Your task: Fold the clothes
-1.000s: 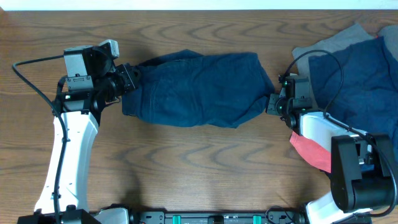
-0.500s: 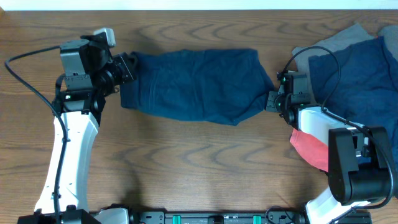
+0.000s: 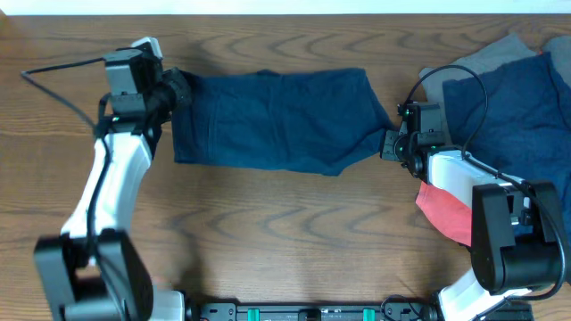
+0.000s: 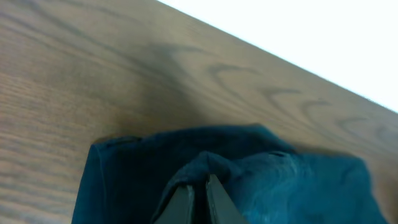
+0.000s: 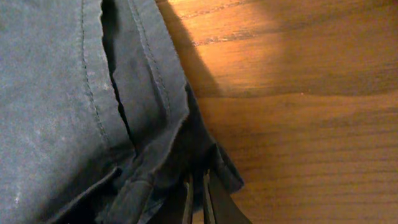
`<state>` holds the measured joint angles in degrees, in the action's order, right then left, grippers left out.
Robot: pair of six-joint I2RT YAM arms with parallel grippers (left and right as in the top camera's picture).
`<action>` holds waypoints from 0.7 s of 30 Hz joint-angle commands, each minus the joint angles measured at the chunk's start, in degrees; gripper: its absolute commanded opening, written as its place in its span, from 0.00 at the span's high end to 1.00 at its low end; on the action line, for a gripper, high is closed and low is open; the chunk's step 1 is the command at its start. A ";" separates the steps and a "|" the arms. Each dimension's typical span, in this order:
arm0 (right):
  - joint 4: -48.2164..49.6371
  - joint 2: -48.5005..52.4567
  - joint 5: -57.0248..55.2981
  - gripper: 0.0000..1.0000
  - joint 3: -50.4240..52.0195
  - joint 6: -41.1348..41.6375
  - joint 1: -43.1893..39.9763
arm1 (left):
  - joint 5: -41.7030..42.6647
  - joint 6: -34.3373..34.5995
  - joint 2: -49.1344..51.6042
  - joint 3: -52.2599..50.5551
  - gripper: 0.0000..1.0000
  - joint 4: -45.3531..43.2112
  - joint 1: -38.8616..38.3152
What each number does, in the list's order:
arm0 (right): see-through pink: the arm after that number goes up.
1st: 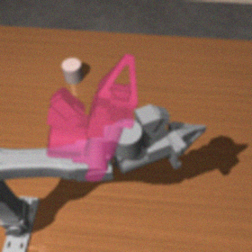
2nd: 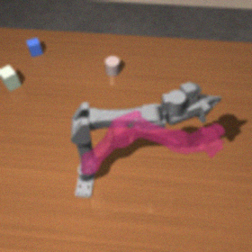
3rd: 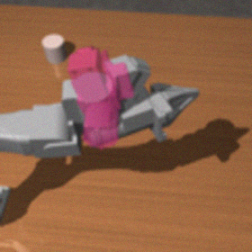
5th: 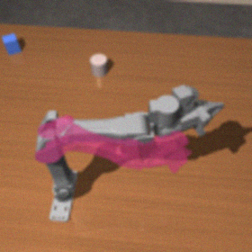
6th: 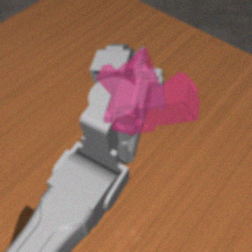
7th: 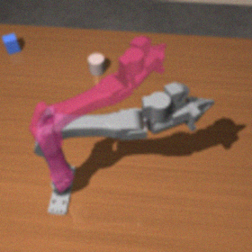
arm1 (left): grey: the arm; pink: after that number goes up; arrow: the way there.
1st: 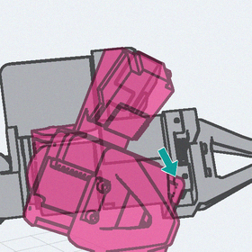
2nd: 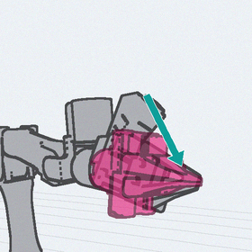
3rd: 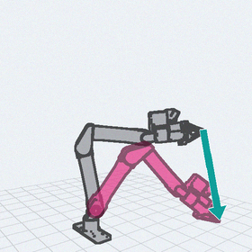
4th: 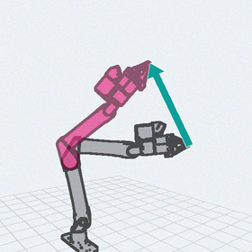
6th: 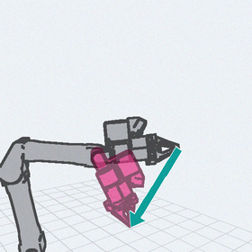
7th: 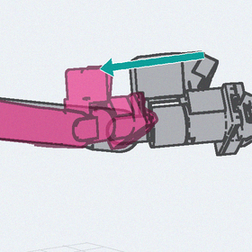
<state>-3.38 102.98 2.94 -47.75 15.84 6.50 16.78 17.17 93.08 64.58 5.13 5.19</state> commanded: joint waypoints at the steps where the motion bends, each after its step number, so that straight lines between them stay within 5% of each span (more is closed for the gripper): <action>1: -3.93 3.76 -2.12 0.93 3.63 -0.46 0.63 | -1.97 0.70 4.26 0.15 0.94 -3.63 0.20; 11: -5.27 3.76 -2.12 0.92 3.63 -0.46 0.63 | -5.95 0.68 14.91 0.15 0.91 -6.97 0.20; 14: -5.44 3.76 -2.08 0.92 3.63 -0.44 0.63 | -6.40 0.70 17.35 0.15 0.73 -7.45 0.26; 17: -5.95 3.76 -2.08 0.92 3.63 -0.44 0.66 | -7.45 0.68 18.49 0.15 0.71 -8.31 0.26; 19: -6.71 3.76 -2.08 0.91 3.63 -0.44 0.63 | -7.41 0.68 18.43 0.17 0.50 -8.98 0.31; 21: -7.21 3.76 -2.12 0.90 3.63 -0.48 0.63 | -7.39 0.68 17.53 0.24 0.39 -8.98 0.68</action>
<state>-6.42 102.59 2.98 -48.25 15.84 6.50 10.33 17.78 111.33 64.58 -3.55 5.26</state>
